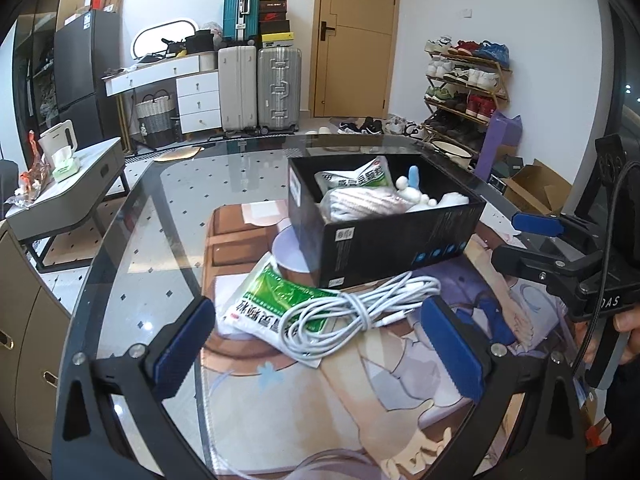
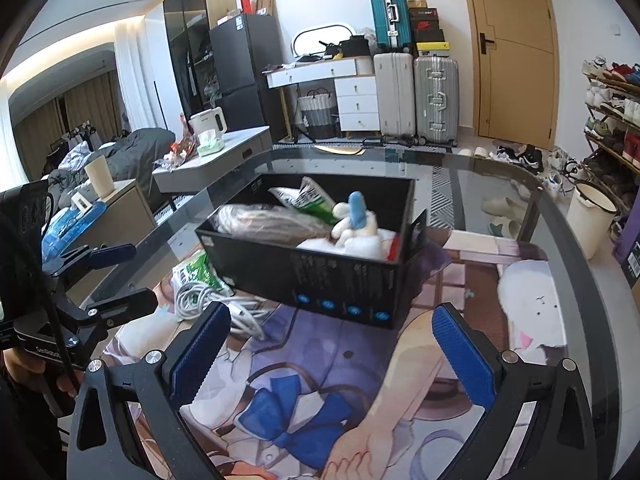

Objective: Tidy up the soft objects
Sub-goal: 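Grasp the white coiled cable with the right tool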

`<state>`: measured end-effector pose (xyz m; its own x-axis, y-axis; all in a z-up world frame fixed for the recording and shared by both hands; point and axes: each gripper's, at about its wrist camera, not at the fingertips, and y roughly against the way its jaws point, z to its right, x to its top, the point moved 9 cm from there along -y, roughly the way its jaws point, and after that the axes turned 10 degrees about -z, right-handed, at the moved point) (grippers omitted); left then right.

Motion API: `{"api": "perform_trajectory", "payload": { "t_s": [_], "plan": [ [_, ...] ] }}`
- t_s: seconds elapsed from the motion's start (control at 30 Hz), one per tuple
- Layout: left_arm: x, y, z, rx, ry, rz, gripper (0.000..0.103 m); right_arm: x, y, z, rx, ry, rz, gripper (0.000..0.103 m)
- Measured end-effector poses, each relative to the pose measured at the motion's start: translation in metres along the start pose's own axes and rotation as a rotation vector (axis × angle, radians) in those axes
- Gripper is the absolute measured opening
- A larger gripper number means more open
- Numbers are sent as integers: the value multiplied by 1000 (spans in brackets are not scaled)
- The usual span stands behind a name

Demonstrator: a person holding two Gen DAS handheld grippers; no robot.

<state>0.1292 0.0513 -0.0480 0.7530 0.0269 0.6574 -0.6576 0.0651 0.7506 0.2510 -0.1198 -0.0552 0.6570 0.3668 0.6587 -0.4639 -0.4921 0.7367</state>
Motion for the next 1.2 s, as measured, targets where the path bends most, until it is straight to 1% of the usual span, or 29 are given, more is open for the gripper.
{"api": "perform_trajectory", "payload": {
  "t_s": [0.17, 0.37, 0.77, 0.83, 0.9, 1.2],
  "plan": [
    [-4, -1, -11, 31, 13, -4, 103, -4, -10, -12, 15, 12, -30, 102],
    [-8, -5, -23, 43, 42, -21, 103, -7, -22, -26, 35, 25, -64, 102],
    [-19, -16, -37, 25, 92, -66, 103, -10, -55, -55, 56, 45, -145, 102],
    [-20, -16, -40, 25, 104, -67, 103, -10, -61, -59, 50, 51, -160, 102],
    [-20, -17, -43, 30, 114, -66, 103, -10, -69, -62, 23, 53, -183, 102],
    [-21, -19, -61, 48, 158, -65, 103, -9, -95, -74, 27, 40, -240, 102]
  ]
}}
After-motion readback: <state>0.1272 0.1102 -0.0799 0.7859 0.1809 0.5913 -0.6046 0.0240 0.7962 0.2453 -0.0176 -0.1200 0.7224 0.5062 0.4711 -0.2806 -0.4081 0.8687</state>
